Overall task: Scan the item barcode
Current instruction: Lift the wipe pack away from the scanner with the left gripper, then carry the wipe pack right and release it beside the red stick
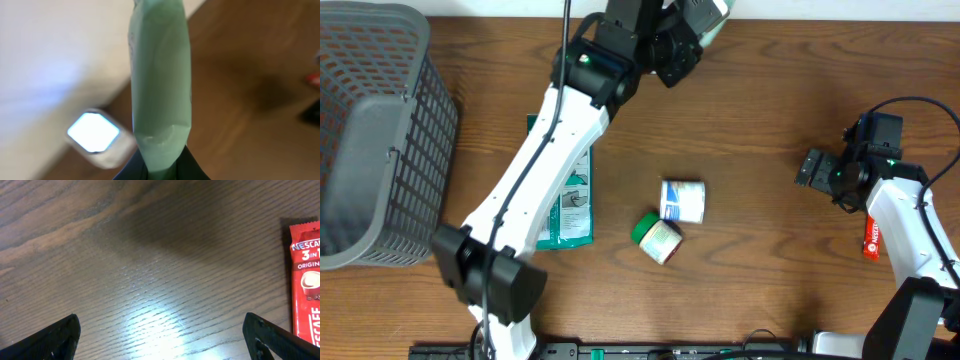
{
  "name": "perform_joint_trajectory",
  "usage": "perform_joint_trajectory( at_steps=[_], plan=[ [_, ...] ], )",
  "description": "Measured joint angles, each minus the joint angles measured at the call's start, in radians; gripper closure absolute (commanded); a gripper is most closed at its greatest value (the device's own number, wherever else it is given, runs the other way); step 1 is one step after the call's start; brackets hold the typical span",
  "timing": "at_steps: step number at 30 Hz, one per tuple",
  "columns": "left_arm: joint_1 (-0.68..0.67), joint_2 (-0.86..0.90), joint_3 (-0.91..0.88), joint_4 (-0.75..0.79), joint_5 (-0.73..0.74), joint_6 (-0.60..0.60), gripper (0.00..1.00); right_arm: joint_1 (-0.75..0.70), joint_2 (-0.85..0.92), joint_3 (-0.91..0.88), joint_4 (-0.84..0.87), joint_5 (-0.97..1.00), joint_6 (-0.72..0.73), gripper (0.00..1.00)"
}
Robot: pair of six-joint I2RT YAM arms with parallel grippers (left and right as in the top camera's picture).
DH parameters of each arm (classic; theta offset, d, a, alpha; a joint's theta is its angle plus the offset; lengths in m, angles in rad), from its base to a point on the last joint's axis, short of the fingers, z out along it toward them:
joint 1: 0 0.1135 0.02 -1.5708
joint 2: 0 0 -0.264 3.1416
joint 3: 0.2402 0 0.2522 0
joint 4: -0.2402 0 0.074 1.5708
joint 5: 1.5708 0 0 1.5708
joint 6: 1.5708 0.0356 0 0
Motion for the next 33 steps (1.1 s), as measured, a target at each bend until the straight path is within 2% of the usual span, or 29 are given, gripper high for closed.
perform_joint_trajectory(
  at_steps=[5, 9, 17, 21, 26, 29, 33],
  plan=[
    [-0.006, 0.049, -0.002, 0.009, 0.149, -0.231, 0.93, 0.0, 0.0, -0.001, 0.008, 0.0, 0.0, 0.01],
    [-0.029, 0.05, -0.002, 0.047, 0.225, -0.36, 0.93, 0.0, 0.0, -0.003, 0.116, -0.021, 0.017, 0.01],
    [-0.105, 0.06, -0.002, 0.132, 0.275, -0.469, 0.93, -0.004, -0.003, -0.002, 0.163, -0.101, 0.087, 0.01],
    [-0.125, 0.117, -0.002, 0.162, 0.287, -0.52, 0.93, -0.042, -0.043, 0.052, -0.034, -0.188, 0.101, 0.01],
    [-0.151, 0.255, -0.002, 0.283, 0.348, -0.59, 0.92, -0.145, -0.178, 0.265, -0.311, -0.226, 0.048, 0.01],
    [-0.184, 0.343, -0.002, 0.354, 0.373, -0.647, 0.93, -0.215, -0.268, 0.391, -0.42, -0.245, 0.028, 0.01],
    [-0.253, 0.438, -0.002, 0.438, 0.389, -0.708, 0.93, -0.257, -0.363, 0.441, -0.471, -0.272, 0.014, 0.01]
  ],
)
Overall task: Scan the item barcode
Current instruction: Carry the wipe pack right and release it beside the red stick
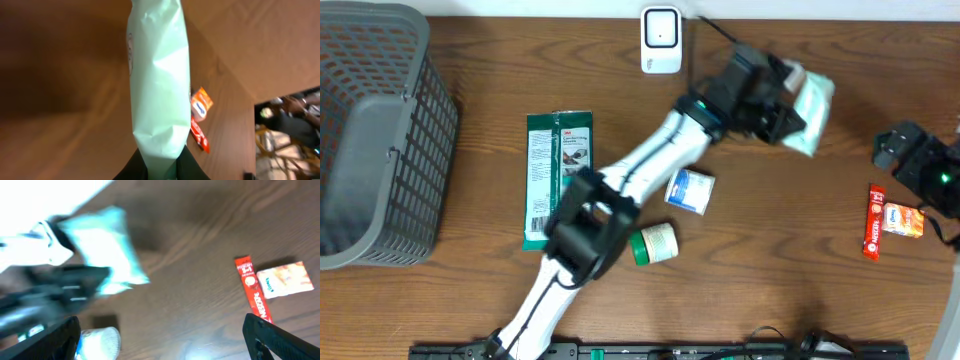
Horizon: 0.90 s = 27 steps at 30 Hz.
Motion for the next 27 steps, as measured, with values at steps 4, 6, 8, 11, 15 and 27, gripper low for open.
perform_joint_trajectory(
  at_steps=[4, 6, 8, 11, 15, 27],
  plan=[
    [-0.076, 0.053, 0.0, 0.039, 0.009, -0.025, 0.93, -0.005, -0.037, 0.0, -0.011, -0.011, -0.008, 0.01],
    [-0.116, 0.064, 0.0, 0.059, 0.01, -0.034, 0.85, -0.005, -0.037, 0.0, -0.015, -0.012, -0.011, 0.01],
    [-0.144, 0.065, 0.0, 0.072, 0.005, -0.027, 0.49, -0.005, -0.037, 0.0, -0.023, -0.014, -0.014, 0.01],
    [-0.183, 0.064, 0.0, 0.083, -0.027, -0.018, 0.2, -0.005, -0.037, 0.0, -0.034, -0.015, -0.014, 0.01],
    [-0.212, 0.064, 0.0, 0.082, -0.067, 0.031, 0.2, -0.005, -0.035, 0.0, -0.053, -0.018, -0.029, 0.01],
    [-0.13, 0.06, 0.0, 0.05, -0.141, 0.111, 0.19, -0.005, -0.016, 0.0, -0.085, -0.029, -0.061, 0.01]
  ],
)
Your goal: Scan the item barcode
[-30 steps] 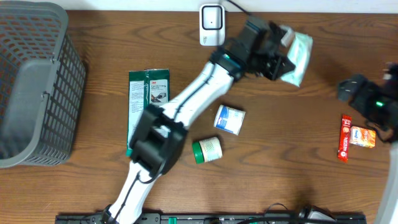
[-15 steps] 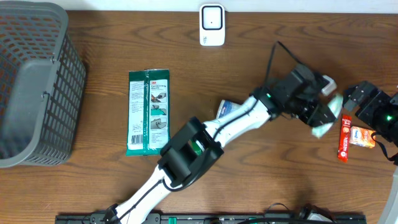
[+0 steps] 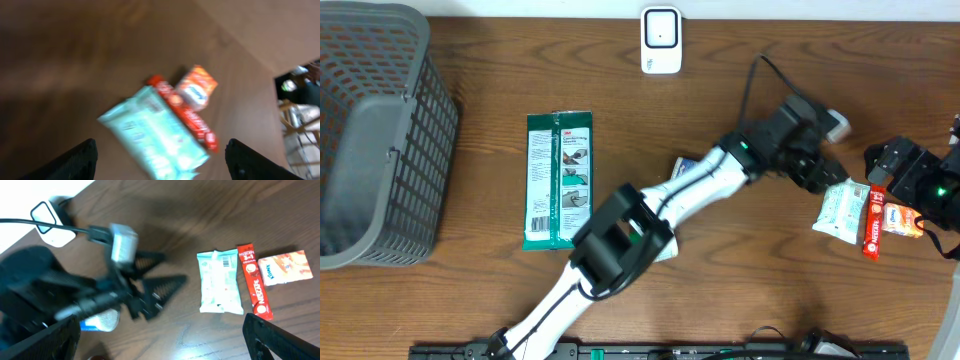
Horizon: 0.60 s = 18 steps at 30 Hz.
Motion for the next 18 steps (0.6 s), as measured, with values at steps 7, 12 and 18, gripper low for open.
perform_joint_trajectory(
  at_steps=[7, 12, 18],
  plan=[
    [0.134, -0.081, 0.0, -0.107, -0.014, 0.009, 0.19, 0.0, 0.038, 0.0, -0.002, -0.075, -0.003, 0.01],
    [0.229, -0.247, 0.0, -0.301, -0.041, 0.013, 0.19, 0.01, 0.084, 0.0, -0.004, -0.138, -0.004, 0.01],
    [0.37, -0.386, 0.007, -0.675, -0.128, 0.042, 0.3, 0.086, 0.167, -0.001, -0.017, -0.163, -0.004, 0.01]
  ],
)
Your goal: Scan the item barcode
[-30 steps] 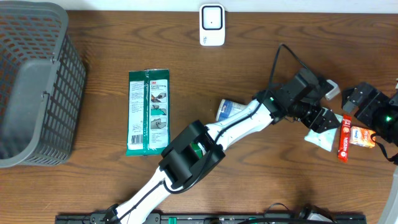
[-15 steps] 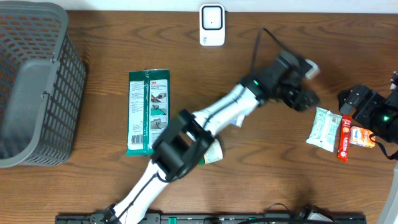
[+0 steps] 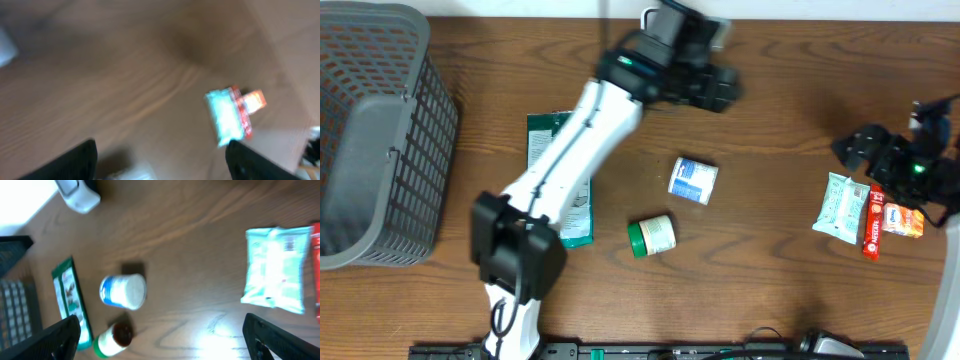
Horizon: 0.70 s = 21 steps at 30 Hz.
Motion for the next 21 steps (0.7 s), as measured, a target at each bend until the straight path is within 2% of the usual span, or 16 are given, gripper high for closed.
perform_joint_trajectory(
  at_steps=[2, 4, 10, 16, 21],
  plan=[
    [0.066, -0.004, 0.001, -0.117, -0.024, 0.004, 0.69, 0.04, 0.03, -0.006, 0.003, -0.004, 0.0, 0.01],
    [0.119, 0.002, -0.002, -0.206, -0.041, 0.008, 0.92, 0.079, 0.06, -0.021, 0.015, -0.005, 0.0, 0.01],
    [0.244, 0.011, -0.005, -0.36, -0.069, 0.072, 0.92, 0.208, 0.164, -0.127, 0.134, -0.014, 0.018, 0.01],
    [0.247, 0.011, -0.048, -0.348, -0.075, 0.117, 0.93, 0.346, 0.271, -0.279, 0.377, -0.019, 0.115, 0.01],
    [0.22, 0.021, -0.137, -0.319, -0.075, 0.13, 0.92, 0.431, 0.348, -0.34, 0.525, -0.02, 0.149, 0.01]
  ],
)
